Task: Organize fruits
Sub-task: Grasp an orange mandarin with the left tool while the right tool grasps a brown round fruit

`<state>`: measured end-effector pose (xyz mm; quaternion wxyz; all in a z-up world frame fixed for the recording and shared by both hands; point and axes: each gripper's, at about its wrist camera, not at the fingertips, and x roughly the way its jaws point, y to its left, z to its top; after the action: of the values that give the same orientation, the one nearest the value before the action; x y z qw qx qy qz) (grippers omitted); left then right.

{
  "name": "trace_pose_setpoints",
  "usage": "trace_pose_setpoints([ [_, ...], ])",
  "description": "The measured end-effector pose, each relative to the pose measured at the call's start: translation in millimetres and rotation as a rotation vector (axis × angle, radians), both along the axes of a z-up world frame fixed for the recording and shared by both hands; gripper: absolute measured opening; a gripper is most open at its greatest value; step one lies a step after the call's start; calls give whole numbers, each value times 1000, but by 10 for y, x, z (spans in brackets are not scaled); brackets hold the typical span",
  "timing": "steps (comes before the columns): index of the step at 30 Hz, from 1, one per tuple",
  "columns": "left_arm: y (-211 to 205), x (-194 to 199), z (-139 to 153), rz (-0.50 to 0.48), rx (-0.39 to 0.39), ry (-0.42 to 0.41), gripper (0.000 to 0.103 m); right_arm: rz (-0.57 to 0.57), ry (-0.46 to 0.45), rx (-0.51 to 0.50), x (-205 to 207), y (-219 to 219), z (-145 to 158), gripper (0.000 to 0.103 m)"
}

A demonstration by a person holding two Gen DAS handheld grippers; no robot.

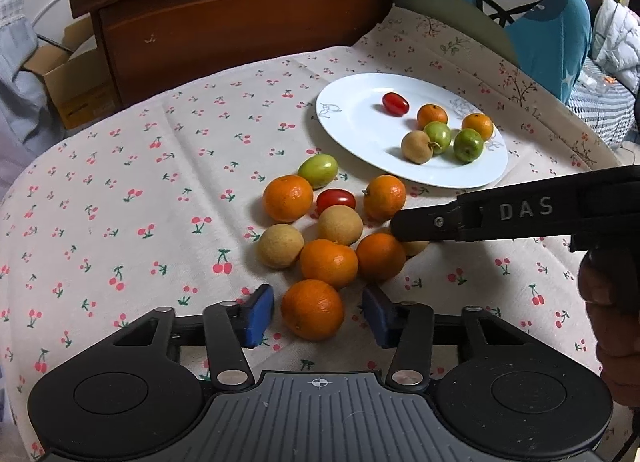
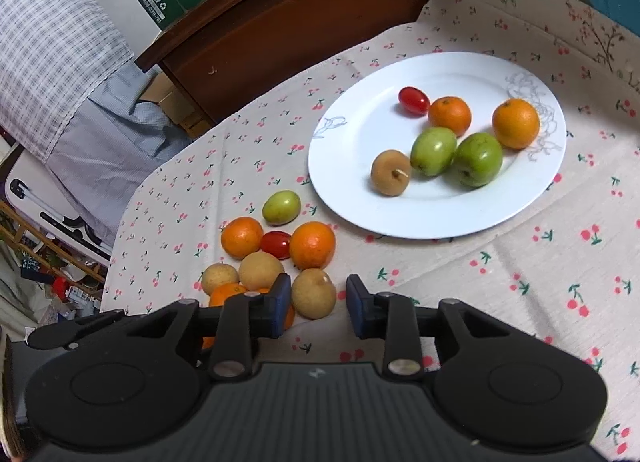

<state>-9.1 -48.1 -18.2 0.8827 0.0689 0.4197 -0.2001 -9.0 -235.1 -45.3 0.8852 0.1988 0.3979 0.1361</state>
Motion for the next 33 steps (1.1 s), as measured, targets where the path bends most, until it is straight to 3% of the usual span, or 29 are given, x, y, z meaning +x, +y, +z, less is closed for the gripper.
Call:
trace_pose_setpoints([
  [5,10,-1,8,4,1,-6,34,0,10,33,13,-18,-24,24],
  [11,25,-18,25,8,3,-10,30,3,3,1,-10,14,10,24],
  [21,77,-59,154,24,-28,-35,30,36,-60,-63,-104,96,153,24],
  [33,85,-57,331,42,-93,-66,30,36,-128,-41,-176,3,414,24],
])
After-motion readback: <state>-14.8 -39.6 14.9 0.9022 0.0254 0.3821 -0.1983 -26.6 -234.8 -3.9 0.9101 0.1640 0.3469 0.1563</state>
